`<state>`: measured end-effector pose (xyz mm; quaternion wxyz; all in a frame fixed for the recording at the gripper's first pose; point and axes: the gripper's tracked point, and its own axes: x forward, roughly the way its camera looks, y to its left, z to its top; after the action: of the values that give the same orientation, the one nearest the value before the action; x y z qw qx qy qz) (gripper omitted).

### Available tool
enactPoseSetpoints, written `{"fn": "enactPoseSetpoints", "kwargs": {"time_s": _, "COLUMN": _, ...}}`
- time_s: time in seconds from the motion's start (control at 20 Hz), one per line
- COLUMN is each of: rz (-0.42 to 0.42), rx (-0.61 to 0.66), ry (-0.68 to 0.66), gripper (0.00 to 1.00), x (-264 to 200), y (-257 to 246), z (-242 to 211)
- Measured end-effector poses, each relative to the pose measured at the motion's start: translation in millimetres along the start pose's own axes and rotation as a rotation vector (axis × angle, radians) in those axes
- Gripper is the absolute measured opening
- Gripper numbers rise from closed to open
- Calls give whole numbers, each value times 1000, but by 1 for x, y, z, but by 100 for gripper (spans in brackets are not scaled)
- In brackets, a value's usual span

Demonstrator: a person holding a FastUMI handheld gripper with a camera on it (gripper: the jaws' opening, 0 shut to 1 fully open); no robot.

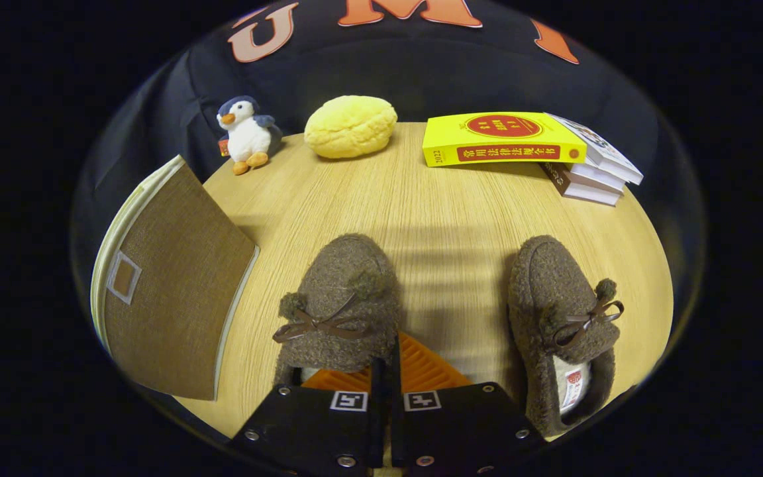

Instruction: Open the storage box then place both shoes into the box .Put the left shoe in first, then the right shoe, with the right side of both shoes facing outward in a uniform manner.

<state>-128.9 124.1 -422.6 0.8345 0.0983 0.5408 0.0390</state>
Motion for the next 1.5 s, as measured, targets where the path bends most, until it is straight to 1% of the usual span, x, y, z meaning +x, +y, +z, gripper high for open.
{"fn": "enactPoseSetpoints", "kwargs": {"time_s": 0.05, "rz": 1, "rx": 7, "ry": 3, "gripper": 4, "x": -3, "y": 2, "z": 2}}
{"fn": "enactPoseSetpoints", "kwargs": {"time_s": 0.25, "rz": 14, "rx": 2, "ry": -34, "gripper": 3, "x": -28, "y": 12, "z": 22}}
{"fn": "enactPoseSetpoints", "kwargs": {"time_s": 0.45, "rz": 25, "rx": -3, "ry": -79, "gripper": 3, "x": -66, "y": 29, "z": 60}}
{"fn": "enactPoseSetpoints", "kwargs": {"time_s": 0.7, "rz": 89, "rx": 21, "ry": -82, "gripper": 3, "x": -104, "y": 71, "z": 97}}
{"fn": "enactPoseSetpoints", "kwargs": {"time_s": 0.95, "rz": 141, "rx": -4, "ry": -107, "gripper": 3, "x": -134, "y": 117, "z": 125}}
{"fn": "enactPoseSetpoints", "kwargs": {"time_s": 1.15, "rz": 208, "rx": -8, "ry": -112, "gripper": 3, "x": -144, "y": 161, "z": 137}}
{"fn": "enactPoseSetpoints", "kwargs": {"time_s": 1.4, "rz": 253, "rx": -28, "ry": -77, "gripper": 3, "x": -137, "y": 211, "z": 131}}
{"fn": "enactPoseSetpoints", "kwargs": {"time_s": 1.5, "rz": 256, "rx": -27, "ry": -55, "gripper": 3, "x": -131, "y": 227, "z": 126}}
